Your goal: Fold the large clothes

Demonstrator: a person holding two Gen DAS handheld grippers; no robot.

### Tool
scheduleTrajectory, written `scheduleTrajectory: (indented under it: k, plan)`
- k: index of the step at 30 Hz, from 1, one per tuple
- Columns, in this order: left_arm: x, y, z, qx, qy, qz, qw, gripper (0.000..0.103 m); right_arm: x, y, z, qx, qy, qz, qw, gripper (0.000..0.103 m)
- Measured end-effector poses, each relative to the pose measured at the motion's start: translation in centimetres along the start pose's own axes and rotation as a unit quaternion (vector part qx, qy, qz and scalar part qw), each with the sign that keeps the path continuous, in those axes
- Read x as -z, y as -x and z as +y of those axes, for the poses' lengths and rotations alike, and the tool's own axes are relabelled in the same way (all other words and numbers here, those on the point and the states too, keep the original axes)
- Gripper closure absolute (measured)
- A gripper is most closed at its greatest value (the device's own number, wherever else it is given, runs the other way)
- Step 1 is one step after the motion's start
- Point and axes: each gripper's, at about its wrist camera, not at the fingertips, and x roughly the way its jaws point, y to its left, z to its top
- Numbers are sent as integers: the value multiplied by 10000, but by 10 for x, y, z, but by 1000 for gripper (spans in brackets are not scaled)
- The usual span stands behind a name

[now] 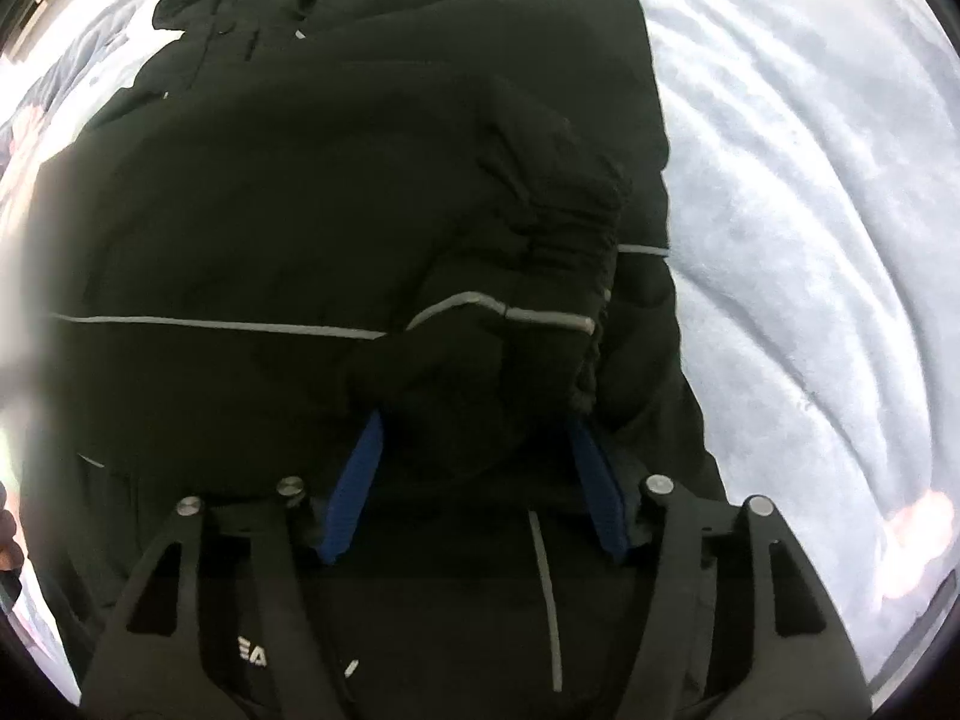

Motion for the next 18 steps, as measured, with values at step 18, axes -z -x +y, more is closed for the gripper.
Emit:
scheduleTrajectory:
  k: [18]
  plan:
    - [42, 158, -13, 72, -587, -855, 9946, 42, 45, 162, 6, -25, 171, -739, 9971, 42]
